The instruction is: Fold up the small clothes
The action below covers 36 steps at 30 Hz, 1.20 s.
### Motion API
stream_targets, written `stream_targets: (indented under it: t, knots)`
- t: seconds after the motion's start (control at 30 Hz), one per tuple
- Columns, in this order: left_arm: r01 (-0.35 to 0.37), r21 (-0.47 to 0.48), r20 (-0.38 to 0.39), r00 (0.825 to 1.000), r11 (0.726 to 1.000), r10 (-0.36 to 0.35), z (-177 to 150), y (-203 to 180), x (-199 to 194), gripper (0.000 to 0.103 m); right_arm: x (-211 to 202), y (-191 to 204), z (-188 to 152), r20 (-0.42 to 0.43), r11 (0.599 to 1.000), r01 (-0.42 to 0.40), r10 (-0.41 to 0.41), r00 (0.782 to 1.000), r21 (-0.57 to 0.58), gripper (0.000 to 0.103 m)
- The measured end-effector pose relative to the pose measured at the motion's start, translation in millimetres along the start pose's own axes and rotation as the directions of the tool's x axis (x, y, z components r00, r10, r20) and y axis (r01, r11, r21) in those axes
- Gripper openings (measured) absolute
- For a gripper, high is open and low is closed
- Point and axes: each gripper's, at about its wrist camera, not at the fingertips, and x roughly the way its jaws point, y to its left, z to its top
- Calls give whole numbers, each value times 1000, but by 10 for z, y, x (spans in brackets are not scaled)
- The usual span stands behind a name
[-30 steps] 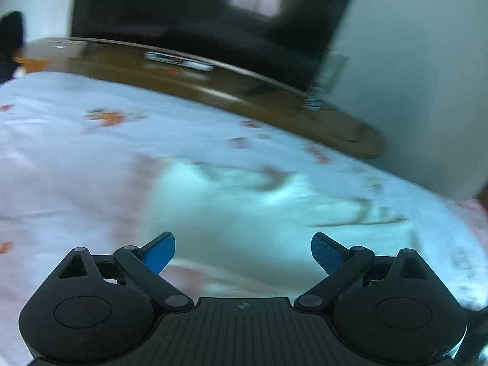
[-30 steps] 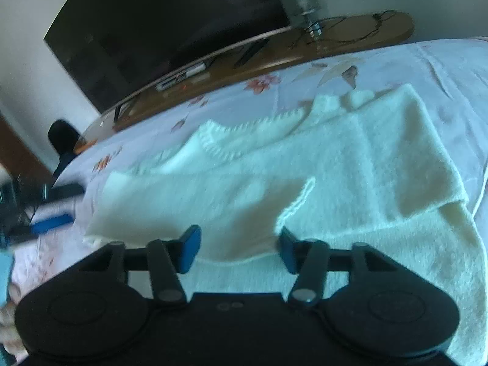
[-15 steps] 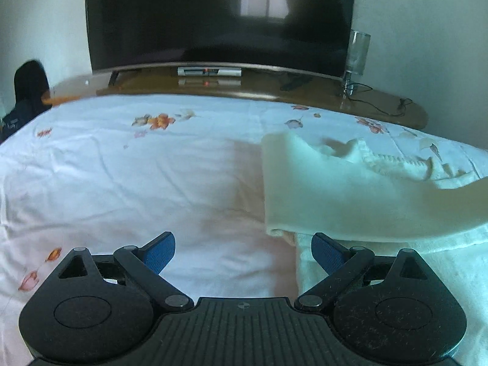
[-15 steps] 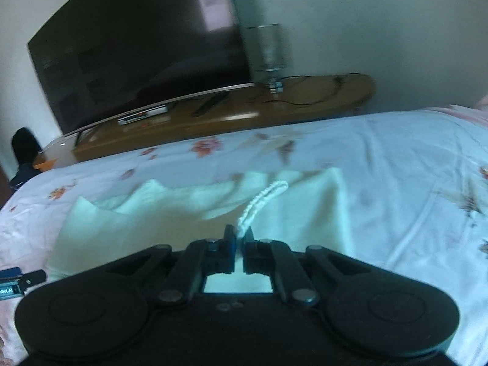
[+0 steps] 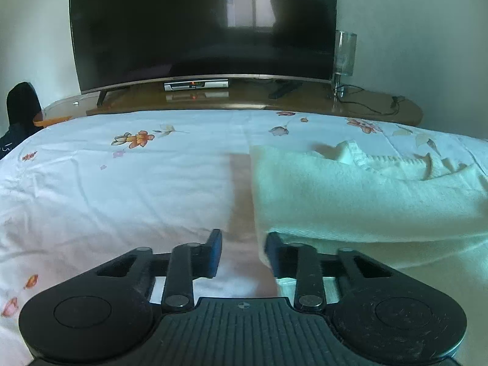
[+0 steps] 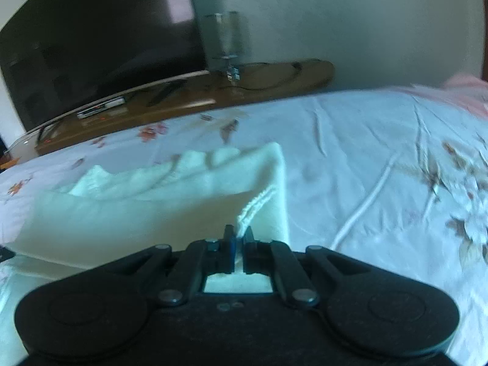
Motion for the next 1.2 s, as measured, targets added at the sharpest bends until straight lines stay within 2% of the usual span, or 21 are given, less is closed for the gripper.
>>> stream_targets:
  t: [0.03,0.1,0.17,0.27,0.3,0.33,0.37,0.4,0.43,0.53,0.67,0.7,0.73,0.8,0.87,0.93,1.0,1.03,1.07,1.13,1.2]
  knots:
    - [5,-3,-2,1000,1000,-5,-35,-9,-18,16,32,-10,-12,-17,1000,-1,2,1000,4,5]
    - [9,-34,-36,999,999,-10,-89,16,1,15,91,29,-77,-43,1000,5,-6,999,-26,5]
    - [39,-135,-62,997,990,-48,-77,157,-3,15,80,49,-97,-51,1000,-6,4,999,-29,6]
    - [88,-217,-24,995,972,-95,41,303,-193,16,-9,26,-47,-46,998,-55,55,997,-6,18]
    - [108,-247,-11,993,963,-114,102,342,-241,20,-29,-13,-20,-34,997,-71,71,997,18,26]
    - [129,-274,0,991,953,-134,167,365,-258,29,-37,-53,3,-30,995,-90,92,995,48,28]
    - [150,-288,5,988,946,-155,248,365,-236,67,-24,-78,22,-34,992,-105,107,994,70,28]
    - [151,-290,5,988,945,-157,310,346,-201,86,-8,-85,34,-38,991,-110,113,993,79,28]
    - [149,-288,24,989,946,-148,379,307,-168,97,17,-87,44,-44,991,-108,112,993,83,28]
    - [177,-250,41,984,952,-172,549,167,22,97,115,-125,95,-45,987,-111,116,992,115,28]
    - [180,-286,-15,981,941,-192,649,90,454,97,181,-202,176,-31,983,-114,119,992,144,28]
    - [172,-290,-28,982,942,-187,662,67,541,89,203,-210,188,-31,984,-107,112,993,142,26]
    - [158,-291,-41,983,944,-178,674,53,632,81,226,-216,197,-30,985,-101,106,994,138,18]
    - [133,-311,-79,983,941,-166,681,80,826,55,245,-211,204,-23,988,-86,90,996,129,7]
    - [96,-339,-107,984,936,-140,649,135,963,44,237,-168,198,-15,992,-86,87,996,96,6]
    - [66,-320,-99,990,945,-103,603,171,1027,39,202,-95,174,1,997,-73,73,997,27,6]
    - [57,-289,-90,992,956,-86,587,163,1060,37,253,-96,125,2,1000,-1,1,1000,-28,6]
    - [53,-275,-93,992,960,-82,604,147,1063,37,320,-159,91,-28,1000,3,-3,1000,-8,5]
    - [47,-271,-101,992,961,-77,631,149,1065,37,318,-192,74,-19,1000,-6,6,1000,4,5]
    - [39,-283,-88,994,958,-66,672,171,958,37,264,-156,94,6,1000,25,-25,1000,-15,10]
    - [78,-264,-36,995,961,-91,681,147,744,37,174,-148,122,37,1000,25,-25,999,-7,17]
